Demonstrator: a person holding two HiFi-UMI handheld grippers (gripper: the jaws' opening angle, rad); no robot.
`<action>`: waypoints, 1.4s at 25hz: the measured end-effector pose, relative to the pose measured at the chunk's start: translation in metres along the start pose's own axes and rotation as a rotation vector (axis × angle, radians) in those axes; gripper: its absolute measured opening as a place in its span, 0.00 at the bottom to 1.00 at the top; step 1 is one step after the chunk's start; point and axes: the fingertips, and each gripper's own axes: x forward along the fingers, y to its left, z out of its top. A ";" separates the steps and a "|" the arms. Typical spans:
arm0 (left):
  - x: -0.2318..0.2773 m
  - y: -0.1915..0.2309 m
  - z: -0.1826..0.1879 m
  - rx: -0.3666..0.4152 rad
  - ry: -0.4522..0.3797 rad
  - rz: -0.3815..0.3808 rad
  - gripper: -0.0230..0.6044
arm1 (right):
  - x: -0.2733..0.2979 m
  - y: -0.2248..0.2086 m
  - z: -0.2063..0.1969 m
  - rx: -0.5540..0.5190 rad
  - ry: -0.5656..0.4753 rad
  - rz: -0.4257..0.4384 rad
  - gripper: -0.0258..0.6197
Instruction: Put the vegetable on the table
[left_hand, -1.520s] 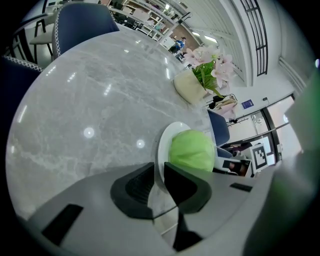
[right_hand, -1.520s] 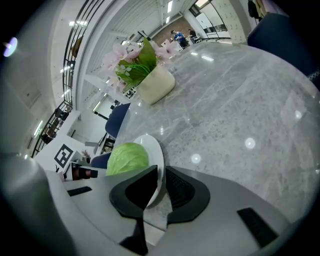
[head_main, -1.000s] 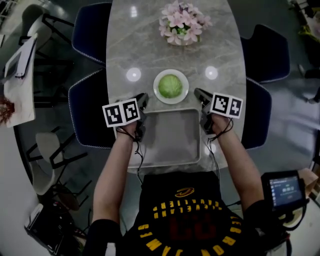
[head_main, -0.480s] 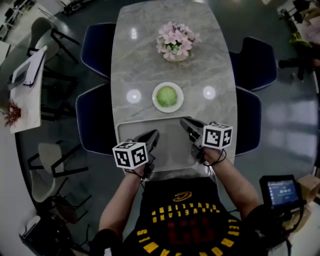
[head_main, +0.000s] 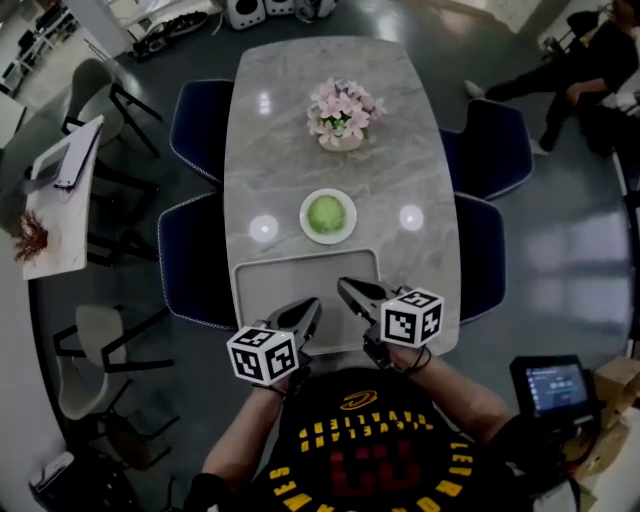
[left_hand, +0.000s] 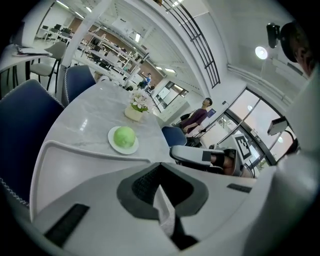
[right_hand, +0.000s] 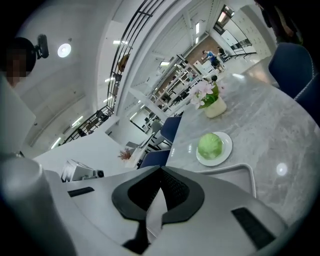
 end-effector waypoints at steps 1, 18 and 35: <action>-0.002 -0.005 0.002 0.010 -0.009 -0.006 0.04 | -0.002 0.006 0.001 -0.013 -0.005 0.008 0.05; -0.032 -0.090 0.038 0.177 -0.187 -0.069 0.04 | -0.053 0.083 0.046 -0.208 -0.172 0.080 0.05; -0.052 -0.111 0.063 0.137 -0.309 -0.059 0.04 | -0.072 0.104 0.056 -0.293 -0.242 0.098 0.05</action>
